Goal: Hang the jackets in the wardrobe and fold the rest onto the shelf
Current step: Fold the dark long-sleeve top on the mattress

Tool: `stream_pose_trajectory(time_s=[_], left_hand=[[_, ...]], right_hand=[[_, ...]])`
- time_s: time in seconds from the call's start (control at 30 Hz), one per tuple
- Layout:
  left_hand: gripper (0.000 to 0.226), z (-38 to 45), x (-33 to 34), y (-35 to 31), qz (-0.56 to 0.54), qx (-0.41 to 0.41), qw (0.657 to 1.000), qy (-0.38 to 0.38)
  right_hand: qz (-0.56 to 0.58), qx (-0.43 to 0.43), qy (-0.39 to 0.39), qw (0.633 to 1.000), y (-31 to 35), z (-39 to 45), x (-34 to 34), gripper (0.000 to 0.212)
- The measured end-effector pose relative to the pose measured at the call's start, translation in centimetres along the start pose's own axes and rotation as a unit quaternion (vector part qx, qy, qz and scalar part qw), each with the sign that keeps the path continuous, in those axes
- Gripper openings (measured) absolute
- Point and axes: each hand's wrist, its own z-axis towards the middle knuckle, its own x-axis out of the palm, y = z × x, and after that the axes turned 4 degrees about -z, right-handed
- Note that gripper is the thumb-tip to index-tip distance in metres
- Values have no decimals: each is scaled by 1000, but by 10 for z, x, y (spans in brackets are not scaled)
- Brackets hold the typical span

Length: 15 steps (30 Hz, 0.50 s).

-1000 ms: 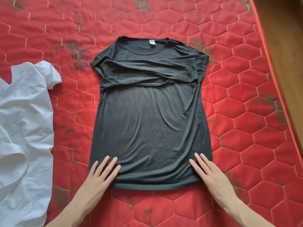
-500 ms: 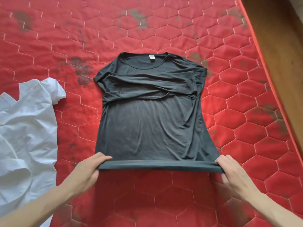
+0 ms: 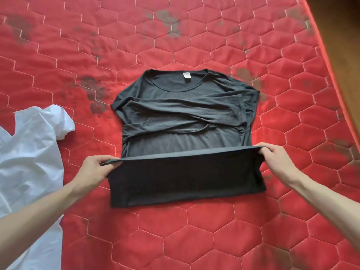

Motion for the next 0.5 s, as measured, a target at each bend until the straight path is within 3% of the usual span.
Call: stream_pose_trajectory(time_s=[0.07, 0.23, 0.3, 0.37, 0.43, 0.5], left_hand=[[19, 16, 2, -3, -80, -36, 994, -60], [4, 52, 10, -6, -186, -120, 973, -69], [7, 66, 12, -6, -185, -121, 970, -100], [17, 75, 13, -8, -142, -89, 978, -126], [27, 79, 14, -12, -114, -59, 981, -144], [29, 80, 14, -14, -119, -42, 980, -152]], right_hand=[[103, 76, -23, 992, 6, 19, 9, 42], [321, 226, -35, 919, 18, 53, 26, 26], [311, 231, 24, 922, 16, 62, 22, 15], [263, 188, 75, 943, 14, 67, 18, 25], [178, 130, 60, 973, 10, 72, 16, 31], [82, 63, 25, 994, 8, 75, 14, 19]])
